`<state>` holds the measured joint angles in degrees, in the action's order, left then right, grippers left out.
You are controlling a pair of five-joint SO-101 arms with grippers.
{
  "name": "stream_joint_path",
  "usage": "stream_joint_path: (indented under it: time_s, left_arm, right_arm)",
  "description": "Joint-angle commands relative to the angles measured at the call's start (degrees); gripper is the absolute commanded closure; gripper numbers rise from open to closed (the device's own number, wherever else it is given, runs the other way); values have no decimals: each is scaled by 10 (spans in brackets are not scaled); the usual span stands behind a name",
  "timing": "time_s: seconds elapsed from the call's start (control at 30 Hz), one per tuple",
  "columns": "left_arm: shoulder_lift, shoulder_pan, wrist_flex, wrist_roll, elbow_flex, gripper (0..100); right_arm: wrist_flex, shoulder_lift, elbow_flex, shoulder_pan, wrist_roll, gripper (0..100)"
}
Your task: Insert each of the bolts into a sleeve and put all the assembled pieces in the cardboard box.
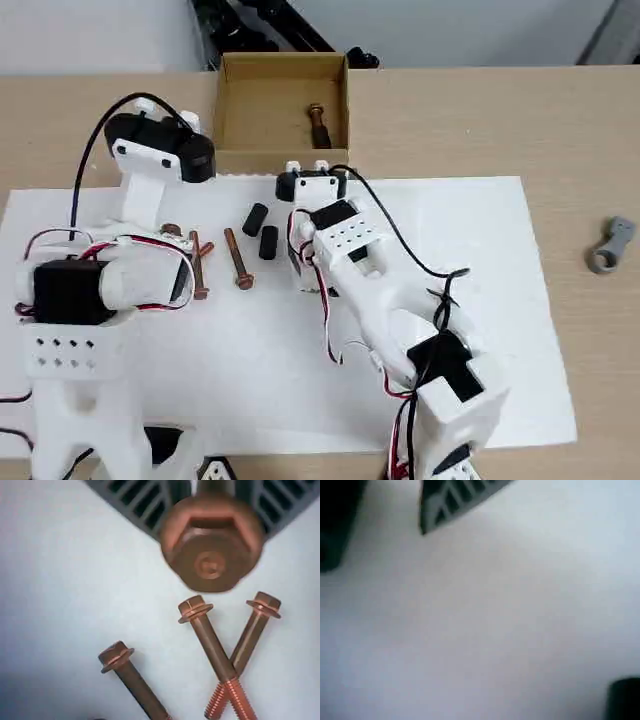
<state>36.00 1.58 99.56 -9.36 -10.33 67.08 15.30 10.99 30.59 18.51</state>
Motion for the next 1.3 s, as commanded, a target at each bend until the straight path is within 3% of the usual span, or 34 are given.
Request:
stream_joint_path:
  time_s: [0.0,0.33,0.6,0.77,0.93,1.27]
  left_arm:
    - [16,-1,6,-1,4,993]
    - [16,-1,5,-1,4,993]
    - [17,3,-4,16,7,994]
    - [17,3,-34,67,19,994]
    - [17,-1,-40,72,68,994]
    - [17,-1,-179,74,102,994]
  right_arm:
    - [-30,5,-7,-4,4,956]
    - [-4,-1,-1,-4,3,983]
    - [124,-38,-85,-4,3,981]
    - [138,-152,-95,-5,-1,981]
    - [164,-291,-95,-5,-20,981]
    - [182,-586,-93,-3,-76,981]
